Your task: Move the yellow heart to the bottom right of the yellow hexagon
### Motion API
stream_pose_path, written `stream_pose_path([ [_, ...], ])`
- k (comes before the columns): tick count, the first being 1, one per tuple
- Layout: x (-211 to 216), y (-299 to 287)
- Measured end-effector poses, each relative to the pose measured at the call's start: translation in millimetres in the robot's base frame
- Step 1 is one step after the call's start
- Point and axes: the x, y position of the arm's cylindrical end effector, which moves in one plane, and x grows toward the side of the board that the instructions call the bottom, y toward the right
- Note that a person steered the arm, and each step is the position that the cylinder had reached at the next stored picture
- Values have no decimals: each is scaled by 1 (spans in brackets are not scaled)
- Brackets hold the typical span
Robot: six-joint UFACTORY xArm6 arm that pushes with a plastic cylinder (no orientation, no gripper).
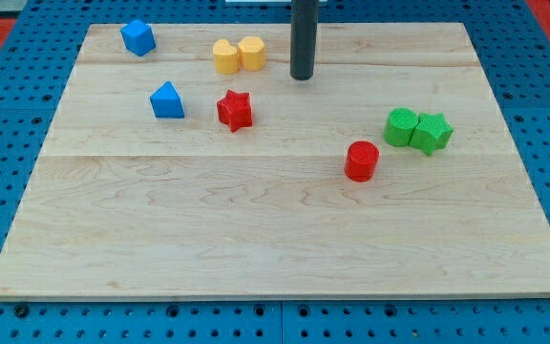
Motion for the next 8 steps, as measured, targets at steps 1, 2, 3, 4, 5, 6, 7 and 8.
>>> stream_pose_path([
  [1, -28, -30],
  [2, -23, -98],
  [3, -22, -166],
  [4, -19, -176],
  [5, 24, -125],
  [6, 61, -159],
  [7, 51, -186],
  [8, 30, -193],
])
